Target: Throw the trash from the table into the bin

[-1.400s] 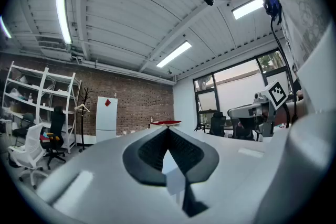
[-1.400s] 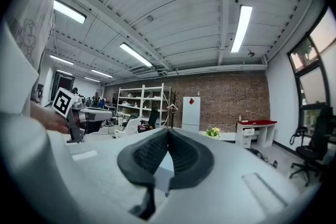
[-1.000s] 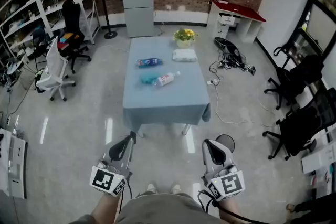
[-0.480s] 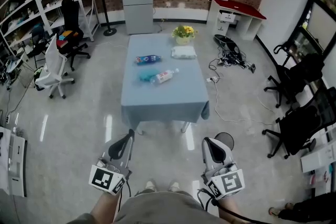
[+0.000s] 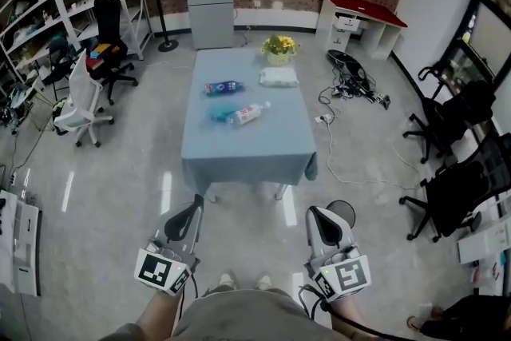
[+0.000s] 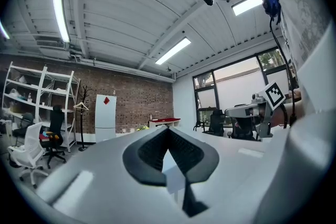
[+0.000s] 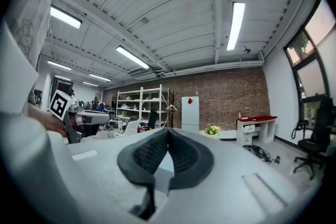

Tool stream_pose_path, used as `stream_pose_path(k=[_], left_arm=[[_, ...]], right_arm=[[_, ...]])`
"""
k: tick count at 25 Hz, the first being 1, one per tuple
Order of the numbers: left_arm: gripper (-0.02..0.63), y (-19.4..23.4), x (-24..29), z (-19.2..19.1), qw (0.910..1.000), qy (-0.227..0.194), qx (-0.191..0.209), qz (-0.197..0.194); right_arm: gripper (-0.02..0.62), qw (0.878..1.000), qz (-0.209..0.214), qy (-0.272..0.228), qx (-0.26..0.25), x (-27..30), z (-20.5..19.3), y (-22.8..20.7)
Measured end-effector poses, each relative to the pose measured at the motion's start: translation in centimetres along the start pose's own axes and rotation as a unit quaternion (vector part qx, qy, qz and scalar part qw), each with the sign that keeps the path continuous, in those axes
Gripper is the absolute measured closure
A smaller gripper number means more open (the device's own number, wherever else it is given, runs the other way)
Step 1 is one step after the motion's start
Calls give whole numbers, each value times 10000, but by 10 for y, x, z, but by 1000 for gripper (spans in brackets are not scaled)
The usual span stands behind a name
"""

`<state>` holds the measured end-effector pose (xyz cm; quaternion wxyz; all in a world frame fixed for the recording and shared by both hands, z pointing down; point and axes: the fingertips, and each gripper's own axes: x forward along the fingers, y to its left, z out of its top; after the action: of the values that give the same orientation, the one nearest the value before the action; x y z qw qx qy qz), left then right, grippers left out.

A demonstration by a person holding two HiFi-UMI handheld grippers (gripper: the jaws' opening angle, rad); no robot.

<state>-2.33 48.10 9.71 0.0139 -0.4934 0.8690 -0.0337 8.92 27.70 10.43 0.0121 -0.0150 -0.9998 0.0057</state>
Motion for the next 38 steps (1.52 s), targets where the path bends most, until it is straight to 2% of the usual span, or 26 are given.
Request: stream_pose_path(k=[10, 15, 30, 38], left_arm=[[606, -16, 14, -5, 10000, 69, -11, 14], [606, -30, 28, -8, 9999, 105, -23, -21], [606, -75, 66, -18, 9996, 233, -45, 119], [606, -69, 74, -21, 9993, 238, -22, 277]], right_arm=[[592, 9999, 38, 34, 100, -6, -12, -20], [592, 9997, 59, 38, 242, -8, -18, -40], [592, 9996, 192, 52, 208, -23, -38, -102], [592, 9995, 250, 25, 193, -13, -46, -116]])
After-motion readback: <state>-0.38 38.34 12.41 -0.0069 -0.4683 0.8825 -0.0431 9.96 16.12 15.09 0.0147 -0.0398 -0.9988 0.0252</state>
